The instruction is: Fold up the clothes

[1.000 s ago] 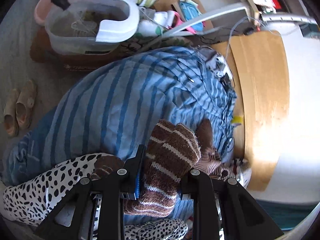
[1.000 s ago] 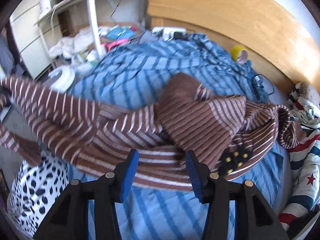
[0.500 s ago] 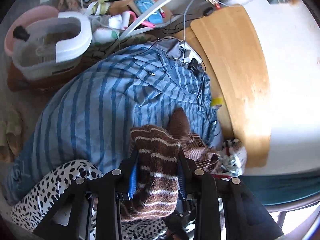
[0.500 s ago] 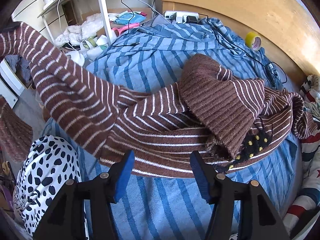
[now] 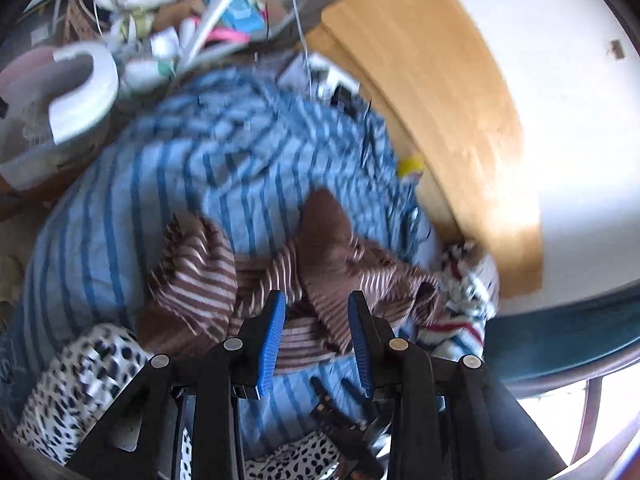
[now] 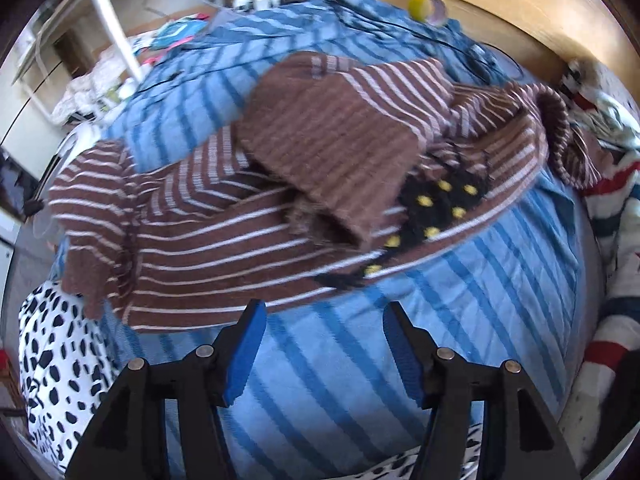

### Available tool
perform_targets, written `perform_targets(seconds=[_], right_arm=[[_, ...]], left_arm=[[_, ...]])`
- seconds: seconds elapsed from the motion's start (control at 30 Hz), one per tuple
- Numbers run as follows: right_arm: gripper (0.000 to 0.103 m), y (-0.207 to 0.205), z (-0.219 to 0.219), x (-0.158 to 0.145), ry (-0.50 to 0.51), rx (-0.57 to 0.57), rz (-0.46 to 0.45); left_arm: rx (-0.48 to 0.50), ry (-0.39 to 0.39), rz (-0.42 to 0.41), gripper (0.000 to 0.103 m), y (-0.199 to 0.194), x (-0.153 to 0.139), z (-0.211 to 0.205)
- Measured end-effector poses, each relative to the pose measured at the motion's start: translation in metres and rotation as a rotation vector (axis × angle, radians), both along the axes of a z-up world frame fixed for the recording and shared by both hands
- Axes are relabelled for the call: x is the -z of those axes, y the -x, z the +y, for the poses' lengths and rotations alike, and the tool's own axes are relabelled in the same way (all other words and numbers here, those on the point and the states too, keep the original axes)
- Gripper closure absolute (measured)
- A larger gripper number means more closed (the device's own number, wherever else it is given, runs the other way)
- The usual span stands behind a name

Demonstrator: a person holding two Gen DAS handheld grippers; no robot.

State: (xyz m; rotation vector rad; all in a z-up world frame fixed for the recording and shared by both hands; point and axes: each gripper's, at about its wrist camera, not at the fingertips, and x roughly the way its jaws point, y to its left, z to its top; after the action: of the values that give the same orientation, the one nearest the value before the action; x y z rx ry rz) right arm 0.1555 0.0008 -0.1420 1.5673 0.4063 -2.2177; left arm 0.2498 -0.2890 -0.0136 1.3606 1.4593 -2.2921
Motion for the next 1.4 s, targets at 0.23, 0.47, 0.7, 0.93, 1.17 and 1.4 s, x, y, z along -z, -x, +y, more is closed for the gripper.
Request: perform_targets(seconds=[0.23, 0.47, 0.7, 0.93, 1.17, 1.4], right_arm=[[0.038, 0.034, 0.044, -0.003, -0.019, 0.114, 0.02], [0.038, 0.06, 0.09, -0.003, -0.005, 0.257, 0.017], [0.038, 0.073, 0.118, -0.004, -0.002, 0.334, 0.012], [0.038, 0.081, 0.119, -0.002, -0.024, 0.333, 0.023], [0.038, 0.108, 0.103, -0.001, 0.008, 0.316, 0.018], [0.007, 0.154, 0.071, -0.004, 0.193, 0.322, -0.071]], left_arm=[[0.085, -0.165, -0.199, 0.071, 0.023, 0.101, 0.072], [0.077, -0.26, -0.283, 0.071, 0.04, 0.157, 0.12], [0.03, -0.218, -0.35, 0.071, 0.069, 0.196, 0.136], [-0.049, -0.084, -0.185, 0.099, 0.083, 0.161, 0.097], [-0.073, 0.111, -0.085, 0.099, 0.102, 0.121, 0.068], [-0.061, 0.152, -0.092, 0.099, 0.109, 0.119, 0.059]])
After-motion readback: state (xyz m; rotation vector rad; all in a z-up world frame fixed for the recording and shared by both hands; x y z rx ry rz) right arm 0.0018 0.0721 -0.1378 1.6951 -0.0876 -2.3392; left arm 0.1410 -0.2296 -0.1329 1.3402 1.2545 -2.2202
